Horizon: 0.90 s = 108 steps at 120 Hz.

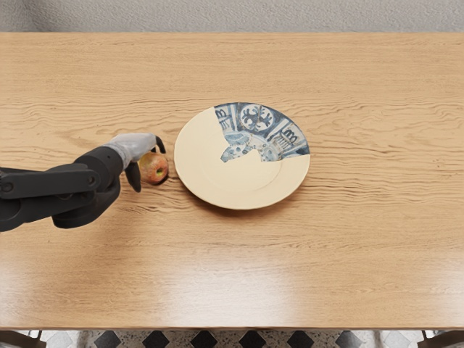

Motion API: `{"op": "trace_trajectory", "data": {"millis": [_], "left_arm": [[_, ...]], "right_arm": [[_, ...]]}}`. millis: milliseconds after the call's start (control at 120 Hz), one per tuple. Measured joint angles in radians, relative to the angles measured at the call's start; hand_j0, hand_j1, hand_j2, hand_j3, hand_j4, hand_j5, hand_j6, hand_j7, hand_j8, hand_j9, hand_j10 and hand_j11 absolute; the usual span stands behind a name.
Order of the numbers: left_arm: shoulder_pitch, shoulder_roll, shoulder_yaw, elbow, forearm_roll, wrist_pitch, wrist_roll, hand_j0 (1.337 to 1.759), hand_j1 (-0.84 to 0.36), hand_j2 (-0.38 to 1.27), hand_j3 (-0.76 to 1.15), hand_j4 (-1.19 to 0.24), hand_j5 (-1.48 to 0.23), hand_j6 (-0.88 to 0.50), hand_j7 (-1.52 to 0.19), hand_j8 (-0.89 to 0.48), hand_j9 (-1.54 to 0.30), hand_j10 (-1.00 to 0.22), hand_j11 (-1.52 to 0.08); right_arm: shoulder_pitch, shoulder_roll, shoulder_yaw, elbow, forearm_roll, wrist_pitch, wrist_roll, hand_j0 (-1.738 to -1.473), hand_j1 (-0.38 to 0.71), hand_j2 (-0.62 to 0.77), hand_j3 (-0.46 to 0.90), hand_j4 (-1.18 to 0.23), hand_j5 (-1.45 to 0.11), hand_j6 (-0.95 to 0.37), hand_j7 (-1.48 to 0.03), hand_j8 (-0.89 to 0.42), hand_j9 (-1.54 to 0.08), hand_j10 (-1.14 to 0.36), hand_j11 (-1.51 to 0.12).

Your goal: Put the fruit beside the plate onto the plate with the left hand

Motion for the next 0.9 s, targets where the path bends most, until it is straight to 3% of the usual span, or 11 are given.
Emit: {"op": "trace_trajectory", "data": {"millis": [567, 900], "left_arm": [[0.006, -0.009, -0.006, 0.014, 0.010, 0.015, 0.000, 1.658, -0.10, 0.08, 0.00, -0.37, -0.48, -0.38, -0.48, -0.38, -0.48, -0.37, -0.48], [0.014, -0.011, -0.009, 0.018, 0.014, 0.016, 0.000, 1.658, -0.19, 0.10, 0.00, -0.47, -0.61, -0.43, -0.61, -0.47, -0.61, -0.47, -0.60]], "right_arm": [[0.000, 0.000, 0.000, 0.000, 0.000, 0.000, 0.000, -1.658, -0.33, 0.00, 0.00, -0.01, -0.02, -0.01, -0.02, -0.01, -0.02, -0.01, -0.02], [0.000, 0.000, 0.000, 0.000, 0.000, 0.000, 0.000, -1.658, -0.33, 0.00, 0.00, -0.01, -0.02, -0.01, -0.02, -0.01, -0.02, -0.01, -0.02]]}}
